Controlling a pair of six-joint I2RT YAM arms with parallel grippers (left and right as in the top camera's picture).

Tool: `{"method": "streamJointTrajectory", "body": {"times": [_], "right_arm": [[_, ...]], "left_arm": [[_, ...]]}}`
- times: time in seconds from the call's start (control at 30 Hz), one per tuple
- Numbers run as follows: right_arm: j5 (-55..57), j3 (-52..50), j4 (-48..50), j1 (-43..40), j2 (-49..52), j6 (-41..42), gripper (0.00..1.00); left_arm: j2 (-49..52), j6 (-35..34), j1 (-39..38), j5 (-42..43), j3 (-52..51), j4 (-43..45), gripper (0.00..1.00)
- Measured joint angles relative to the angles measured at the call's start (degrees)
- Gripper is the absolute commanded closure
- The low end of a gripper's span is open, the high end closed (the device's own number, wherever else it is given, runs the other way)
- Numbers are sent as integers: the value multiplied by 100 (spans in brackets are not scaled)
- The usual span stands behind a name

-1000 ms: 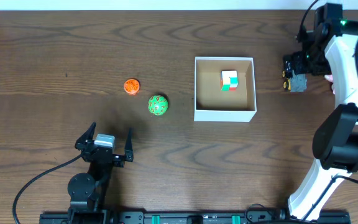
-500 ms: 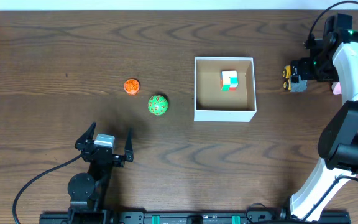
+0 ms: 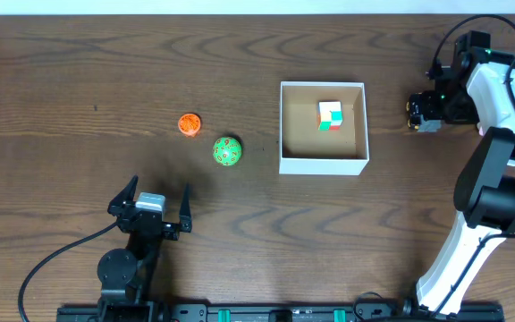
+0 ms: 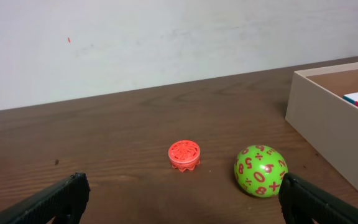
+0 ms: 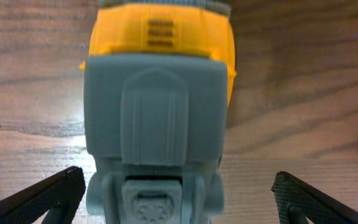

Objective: Pack container
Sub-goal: 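Lower the right gripper and grasp the toy truck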

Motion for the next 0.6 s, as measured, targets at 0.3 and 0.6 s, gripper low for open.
{"method": "streamJointTrajectory", "body": {"times": [0.3,0.6], "right_arm": [[-39,0,87,0,0,-26,15],[-96,0,153,0,0,-22,33]], "left_arm": [[0,0,0,0,0,2,2],[0,0,0,0,0,2,2]]}}
